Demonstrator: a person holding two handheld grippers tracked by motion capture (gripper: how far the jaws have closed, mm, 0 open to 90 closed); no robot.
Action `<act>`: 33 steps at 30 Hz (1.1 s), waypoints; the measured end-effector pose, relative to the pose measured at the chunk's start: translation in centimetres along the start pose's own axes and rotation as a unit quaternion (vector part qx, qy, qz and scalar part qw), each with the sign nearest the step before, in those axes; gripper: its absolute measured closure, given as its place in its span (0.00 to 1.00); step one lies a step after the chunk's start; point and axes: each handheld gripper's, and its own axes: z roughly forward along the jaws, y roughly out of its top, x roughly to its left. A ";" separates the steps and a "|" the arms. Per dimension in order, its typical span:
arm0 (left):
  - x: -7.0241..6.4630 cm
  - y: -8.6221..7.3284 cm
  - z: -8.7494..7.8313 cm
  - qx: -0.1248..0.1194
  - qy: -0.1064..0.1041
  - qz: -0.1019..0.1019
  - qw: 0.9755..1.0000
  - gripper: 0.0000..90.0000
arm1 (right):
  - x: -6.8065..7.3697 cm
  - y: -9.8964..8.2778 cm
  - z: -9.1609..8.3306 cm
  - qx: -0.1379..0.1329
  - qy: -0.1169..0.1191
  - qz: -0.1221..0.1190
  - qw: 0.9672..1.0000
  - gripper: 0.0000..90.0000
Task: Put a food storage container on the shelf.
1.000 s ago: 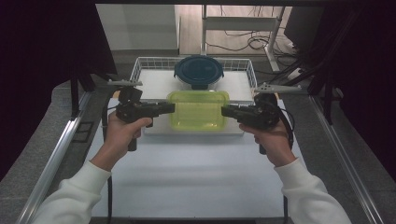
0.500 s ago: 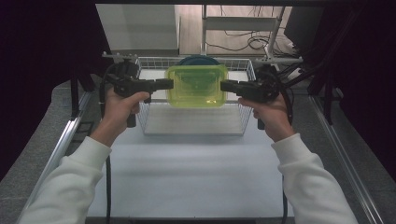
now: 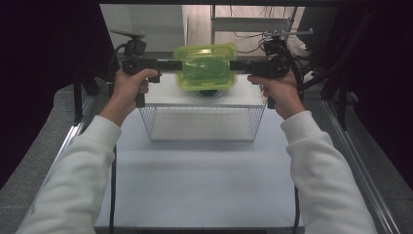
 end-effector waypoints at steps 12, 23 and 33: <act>2.4 1.5 2.1 0.016 0.015 -0.054 0.998 0.87 | -3.3 0.6 2.8 0.017 -0.005 0.078 0.997 0.87; 3.5 2.3 3.6 0.013 0.035 -0.090 0.995 0.85 | -5.3 0.6 4.1 0.024 0.002 0.148 0.989 0.82; 5.0 2.2 4.7 0.001 0.026 -0.112 0.993 0.78 | -7.4 0.3 5.8 0.008 0.017 0.203 0.979 0.77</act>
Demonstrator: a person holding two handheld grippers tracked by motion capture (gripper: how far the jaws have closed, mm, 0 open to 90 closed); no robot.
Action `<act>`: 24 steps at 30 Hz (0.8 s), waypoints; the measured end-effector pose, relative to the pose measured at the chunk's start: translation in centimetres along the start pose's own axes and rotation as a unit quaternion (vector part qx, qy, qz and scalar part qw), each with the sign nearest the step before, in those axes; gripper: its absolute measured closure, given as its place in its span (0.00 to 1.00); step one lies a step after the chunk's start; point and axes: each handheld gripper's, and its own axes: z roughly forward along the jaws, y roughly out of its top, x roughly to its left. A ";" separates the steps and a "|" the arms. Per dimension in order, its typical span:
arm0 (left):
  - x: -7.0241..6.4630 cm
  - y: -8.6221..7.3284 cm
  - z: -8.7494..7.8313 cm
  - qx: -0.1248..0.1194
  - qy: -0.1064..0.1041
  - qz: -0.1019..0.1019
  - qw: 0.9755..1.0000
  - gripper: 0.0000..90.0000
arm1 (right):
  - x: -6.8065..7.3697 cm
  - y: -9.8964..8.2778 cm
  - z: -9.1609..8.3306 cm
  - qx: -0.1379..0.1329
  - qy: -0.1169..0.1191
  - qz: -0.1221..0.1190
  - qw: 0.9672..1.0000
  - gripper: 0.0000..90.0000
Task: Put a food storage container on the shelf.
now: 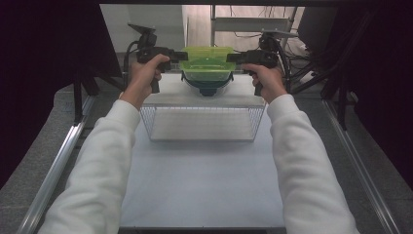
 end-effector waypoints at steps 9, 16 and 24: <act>0.0 -0.2 0.2 -0.014 0.045 0.029 0.998 0.54 | -0.2 -0.2 0.1 -0.015 -0.017 -0.021 1.000 0.51; -1.2 -0.5 -1.3 -0.054 0.049 0.072 0.995 0.31 | -0.3 -0.8 -1.4 -0.076 0.001 -0.051 0.996 0.33; -2.7 -2.4 -4.4 -0.059 0.032 0.114 0.991 0.28 | 0.5 -2.7 -4.5 -0.074 0.000 -0.125 0.989 0.34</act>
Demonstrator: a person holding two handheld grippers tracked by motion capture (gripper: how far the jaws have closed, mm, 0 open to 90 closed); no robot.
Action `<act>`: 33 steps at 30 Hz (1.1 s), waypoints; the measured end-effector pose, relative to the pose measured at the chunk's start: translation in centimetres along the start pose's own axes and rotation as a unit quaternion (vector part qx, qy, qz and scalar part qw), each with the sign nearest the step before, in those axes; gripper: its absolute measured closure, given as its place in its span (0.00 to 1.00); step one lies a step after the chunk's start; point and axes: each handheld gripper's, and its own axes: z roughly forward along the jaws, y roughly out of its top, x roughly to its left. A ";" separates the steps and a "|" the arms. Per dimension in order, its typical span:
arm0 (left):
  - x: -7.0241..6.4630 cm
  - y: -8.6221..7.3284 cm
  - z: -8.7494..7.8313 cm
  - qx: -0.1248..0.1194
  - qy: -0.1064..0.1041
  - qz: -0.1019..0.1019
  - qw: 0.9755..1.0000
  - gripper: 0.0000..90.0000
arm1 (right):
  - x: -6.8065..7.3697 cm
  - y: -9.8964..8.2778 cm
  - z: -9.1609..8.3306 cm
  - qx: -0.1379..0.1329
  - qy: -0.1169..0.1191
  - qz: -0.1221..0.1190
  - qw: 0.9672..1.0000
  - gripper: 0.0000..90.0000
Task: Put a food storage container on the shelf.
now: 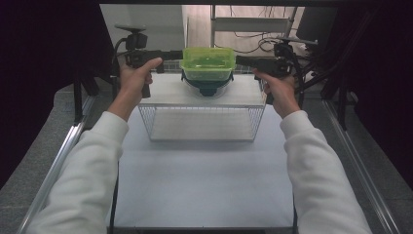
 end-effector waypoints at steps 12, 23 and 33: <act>-1.0 -4.4 -3.6 0.010 -0.007 0.038 0.999 0.26 | 1.5 -2.7 -3.3 0.032 0.002 -0.073 0.997 0.34; -1.3 -10.7 -6.1 0.033 -0.010 0.061 0.998 0.25 | 2.1 -7.6 -6.4 0.057 -0.012 -0.105 0.993 0.34; -1.3 -17.4 -6.7 0.075 0.010 0.096 0.992 0.26 | 1.8 -13.7 -8.6 0.095 -0.018 -0.104 0.990 0.34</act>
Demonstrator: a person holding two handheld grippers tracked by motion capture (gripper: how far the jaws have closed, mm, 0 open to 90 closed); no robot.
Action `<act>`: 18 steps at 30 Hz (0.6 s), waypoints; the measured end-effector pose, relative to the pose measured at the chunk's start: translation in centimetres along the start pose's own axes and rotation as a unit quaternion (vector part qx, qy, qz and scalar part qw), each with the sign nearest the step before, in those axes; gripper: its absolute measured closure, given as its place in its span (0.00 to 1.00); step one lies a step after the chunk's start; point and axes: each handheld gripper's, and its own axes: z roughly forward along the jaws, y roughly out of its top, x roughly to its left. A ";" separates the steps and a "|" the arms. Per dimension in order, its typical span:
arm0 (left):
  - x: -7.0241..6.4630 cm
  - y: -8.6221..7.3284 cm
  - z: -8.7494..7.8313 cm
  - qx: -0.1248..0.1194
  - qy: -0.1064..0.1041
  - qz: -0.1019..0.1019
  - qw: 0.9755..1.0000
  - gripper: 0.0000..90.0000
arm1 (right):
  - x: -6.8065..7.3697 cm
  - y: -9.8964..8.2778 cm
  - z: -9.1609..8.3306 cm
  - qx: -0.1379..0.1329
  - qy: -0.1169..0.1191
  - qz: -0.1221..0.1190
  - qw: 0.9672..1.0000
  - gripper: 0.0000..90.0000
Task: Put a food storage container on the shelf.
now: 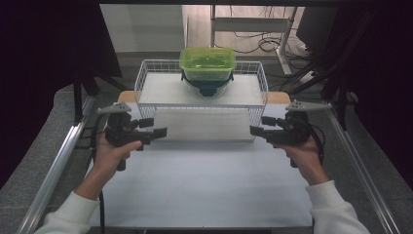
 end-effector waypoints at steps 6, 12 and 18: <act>-0.6 -3.6 1.0 0.033 0.006 0.008 0.999 0.26 | -0.2 -4.0 -0.5 0.014 -0.010 0.012 1.000 0.33; -0.8 -6.5 2.2 0.057 -0.001 -0.002 0.998 0.26 | -0.3 -7.2 -0.8 0.032 -0.017 0.027 0.999 0.33; -0.7 -9.0 3.0 0.092 0.018 0.003 0.996 0.26 | -0.4 -10.6 -0.1 0.072 -0.034 0.025 0.996 0.33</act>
